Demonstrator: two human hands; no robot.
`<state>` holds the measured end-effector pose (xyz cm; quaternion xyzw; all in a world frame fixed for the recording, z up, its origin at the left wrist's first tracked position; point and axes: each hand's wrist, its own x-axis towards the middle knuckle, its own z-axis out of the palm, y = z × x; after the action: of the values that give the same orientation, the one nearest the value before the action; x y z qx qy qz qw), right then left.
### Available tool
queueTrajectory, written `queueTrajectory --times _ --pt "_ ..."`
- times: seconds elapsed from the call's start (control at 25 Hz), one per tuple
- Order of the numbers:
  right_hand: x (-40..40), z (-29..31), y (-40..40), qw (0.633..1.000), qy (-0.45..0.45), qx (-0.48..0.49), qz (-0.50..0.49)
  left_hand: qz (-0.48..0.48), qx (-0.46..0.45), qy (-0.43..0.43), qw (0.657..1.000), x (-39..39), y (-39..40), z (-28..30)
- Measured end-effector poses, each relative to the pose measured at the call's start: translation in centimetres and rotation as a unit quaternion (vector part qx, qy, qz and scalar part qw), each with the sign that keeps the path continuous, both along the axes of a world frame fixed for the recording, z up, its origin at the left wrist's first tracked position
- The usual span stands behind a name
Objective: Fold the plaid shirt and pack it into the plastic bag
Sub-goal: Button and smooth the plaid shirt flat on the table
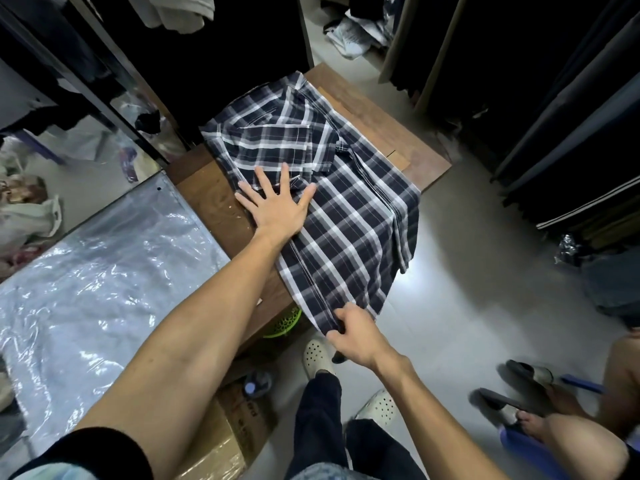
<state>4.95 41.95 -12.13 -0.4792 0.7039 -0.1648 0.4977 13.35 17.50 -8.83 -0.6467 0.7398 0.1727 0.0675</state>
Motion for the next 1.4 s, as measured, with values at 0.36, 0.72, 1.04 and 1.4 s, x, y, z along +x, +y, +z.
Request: queueTrajectory --times 0.36,0.72,1.04,1.4 --pt "-2.9 -0.7 2.5 0.996 -0.072 0.004 -0.059 -0.05 0.07 0.092 0.992 2.0 10.7 2.1" --pt "-5.1 -2.3 4.6 0.99 -0.119 0.046 -0.055 -0.068 0.043 -0.03 0.996 0.6 11.4 -0.4" --pt "-6.4 -2.2 0.2 0.994 -0.079 0.072 -0.004 -0.011 -0.055 -0.008 0.998 0.1 12.1 -0.6" --pt "-11.5 7.0 -12.1 0.995 -0.075 -0.071 -0.004 0.032 -0.085 0.084 0.992 0.7 3.4 2.9"
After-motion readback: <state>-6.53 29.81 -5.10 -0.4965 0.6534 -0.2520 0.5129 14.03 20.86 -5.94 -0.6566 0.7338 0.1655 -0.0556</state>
